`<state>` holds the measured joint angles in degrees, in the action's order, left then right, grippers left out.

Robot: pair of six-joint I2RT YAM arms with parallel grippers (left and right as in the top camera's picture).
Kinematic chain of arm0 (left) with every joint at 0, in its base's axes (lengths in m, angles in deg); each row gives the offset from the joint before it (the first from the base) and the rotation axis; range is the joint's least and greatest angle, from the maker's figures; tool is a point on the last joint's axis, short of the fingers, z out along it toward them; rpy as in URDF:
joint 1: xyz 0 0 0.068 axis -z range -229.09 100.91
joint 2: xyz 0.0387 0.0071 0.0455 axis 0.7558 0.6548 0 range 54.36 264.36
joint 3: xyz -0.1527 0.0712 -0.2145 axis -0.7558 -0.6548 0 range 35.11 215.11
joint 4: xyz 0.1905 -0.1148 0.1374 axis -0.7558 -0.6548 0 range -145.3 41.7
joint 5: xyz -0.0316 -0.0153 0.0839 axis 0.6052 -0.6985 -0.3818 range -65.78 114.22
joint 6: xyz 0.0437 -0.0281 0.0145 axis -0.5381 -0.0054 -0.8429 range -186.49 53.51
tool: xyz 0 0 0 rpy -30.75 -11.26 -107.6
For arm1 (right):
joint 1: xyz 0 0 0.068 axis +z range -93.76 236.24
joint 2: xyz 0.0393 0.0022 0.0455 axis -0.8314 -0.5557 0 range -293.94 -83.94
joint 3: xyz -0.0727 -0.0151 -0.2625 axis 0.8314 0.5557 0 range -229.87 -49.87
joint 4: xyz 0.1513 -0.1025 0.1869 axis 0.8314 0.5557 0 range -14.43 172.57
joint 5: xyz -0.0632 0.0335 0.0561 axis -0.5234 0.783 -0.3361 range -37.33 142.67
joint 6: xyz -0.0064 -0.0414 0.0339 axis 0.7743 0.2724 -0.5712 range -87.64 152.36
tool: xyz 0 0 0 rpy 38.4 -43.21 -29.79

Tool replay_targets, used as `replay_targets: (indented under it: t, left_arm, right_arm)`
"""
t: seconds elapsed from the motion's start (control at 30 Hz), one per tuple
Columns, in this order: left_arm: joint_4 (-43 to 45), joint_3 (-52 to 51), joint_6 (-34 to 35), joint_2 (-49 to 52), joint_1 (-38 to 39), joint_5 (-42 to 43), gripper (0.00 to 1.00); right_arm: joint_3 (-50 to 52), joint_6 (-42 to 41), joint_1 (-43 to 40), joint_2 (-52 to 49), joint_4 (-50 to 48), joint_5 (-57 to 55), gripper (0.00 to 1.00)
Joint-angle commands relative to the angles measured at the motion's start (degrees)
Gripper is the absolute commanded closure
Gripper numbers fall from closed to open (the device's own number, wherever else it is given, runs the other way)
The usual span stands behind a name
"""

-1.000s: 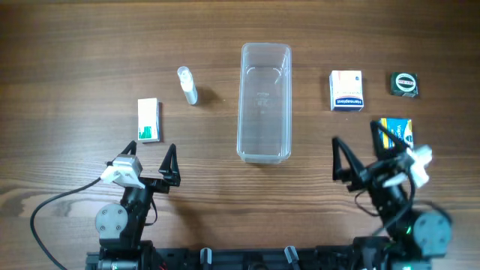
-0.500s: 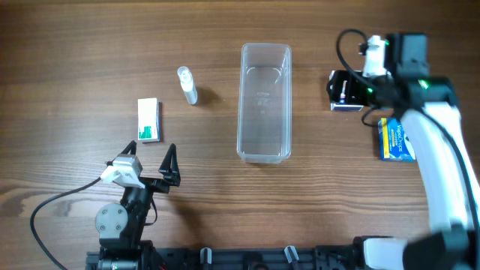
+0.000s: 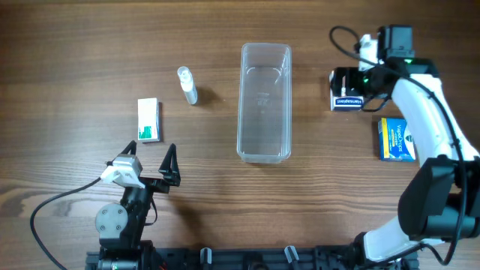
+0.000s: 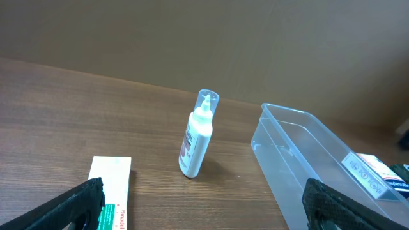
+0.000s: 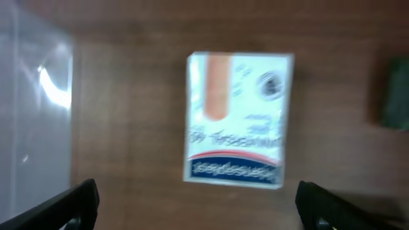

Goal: Pack container
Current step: 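Move the right gripper to the white Hansaplast box and grasp it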

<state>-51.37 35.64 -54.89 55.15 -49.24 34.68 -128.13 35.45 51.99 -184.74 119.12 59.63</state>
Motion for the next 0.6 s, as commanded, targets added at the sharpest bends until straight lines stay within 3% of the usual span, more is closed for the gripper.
replay_targets:
  t: [0.0,0.57]
  left_arm:
    - [-0.39,-0.22,-0.90,-0.42,-0.39,-0.52,0.00]
    - [-0.39,-0.22,-0.90,-0.42,-0.39,-0.52,0.00]
  right_arm:
    - [-1.36,4.44,-1.62,-0.63,-0.94,-1.36,0.00]
    - [-1.14,4.42,-0.48,-9.60,-3.85,-3.54,0.00]
